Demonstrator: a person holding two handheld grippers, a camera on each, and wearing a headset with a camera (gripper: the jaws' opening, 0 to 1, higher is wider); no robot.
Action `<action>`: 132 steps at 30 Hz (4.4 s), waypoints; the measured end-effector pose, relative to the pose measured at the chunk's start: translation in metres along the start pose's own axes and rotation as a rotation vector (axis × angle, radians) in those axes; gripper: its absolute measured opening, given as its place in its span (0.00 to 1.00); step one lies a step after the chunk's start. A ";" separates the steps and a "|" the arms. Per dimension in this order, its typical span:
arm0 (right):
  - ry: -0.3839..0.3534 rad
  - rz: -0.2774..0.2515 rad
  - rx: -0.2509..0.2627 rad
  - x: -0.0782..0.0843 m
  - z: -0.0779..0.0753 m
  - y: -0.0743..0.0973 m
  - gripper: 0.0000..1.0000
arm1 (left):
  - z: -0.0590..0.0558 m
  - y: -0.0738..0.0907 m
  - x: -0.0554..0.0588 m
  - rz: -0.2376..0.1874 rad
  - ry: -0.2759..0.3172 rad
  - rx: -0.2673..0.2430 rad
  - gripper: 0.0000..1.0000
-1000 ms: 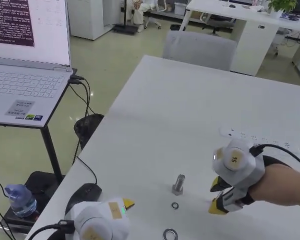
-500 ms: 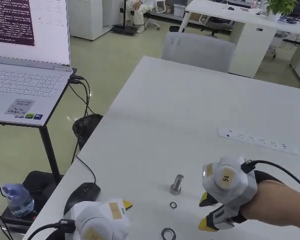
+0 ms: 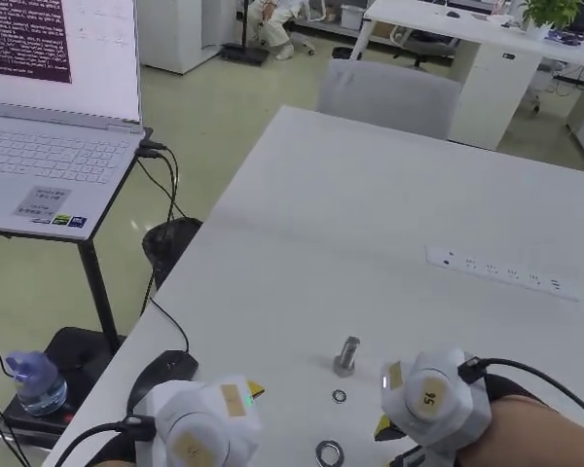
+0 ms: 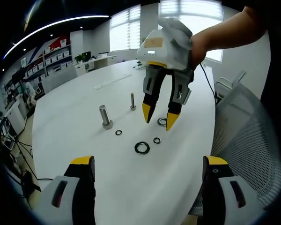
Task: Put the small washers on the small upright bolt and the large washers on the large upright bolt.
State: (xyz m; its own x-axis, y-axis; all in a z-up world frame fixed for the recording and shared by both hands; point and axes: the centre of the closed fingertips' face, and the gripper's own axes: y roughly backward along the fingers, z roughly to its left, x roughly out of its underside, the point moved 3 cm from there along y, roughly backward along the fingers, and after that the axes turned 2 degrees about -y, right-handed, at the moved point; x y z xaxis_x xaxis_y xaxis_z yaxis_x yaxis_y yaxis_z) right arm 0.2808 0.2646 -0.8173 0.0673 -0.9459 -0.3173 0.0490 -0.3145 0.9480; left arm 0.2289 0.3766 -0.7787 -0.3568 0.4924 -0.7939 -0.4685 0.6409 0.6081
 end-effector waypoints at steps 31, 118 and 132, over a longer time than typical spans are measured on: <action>0.031 0.031 0.013 0.005 0.008 -0.034 0.23 | -0.003 0.000 0.003 0.002 0.010 0.010 0.92; -0.166 0.064 0.044 0.027 -0.031 0.025 0.12 | 0.000 0.005 0.007 0.031 0.011 -0.006 0.83; -0.249 0.080 0.089 0.063 -0.055 0.051 0.12 | 0.005 0.004 0.006 0.035 0.006 0.001 0.83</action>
State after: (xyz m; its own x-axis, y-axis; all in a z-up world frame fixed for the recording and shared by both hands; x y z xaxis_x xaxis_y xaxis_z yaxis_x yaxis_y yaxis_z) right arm 0.3423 0.1937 -0.7899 -0.1805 -0.9549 -0.2358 -0.0351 -0.2333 0.9718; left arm 0.2290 0.3847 -0.7807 -0.3779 0.5113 -0.7719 -0.4548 0.6237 0.6358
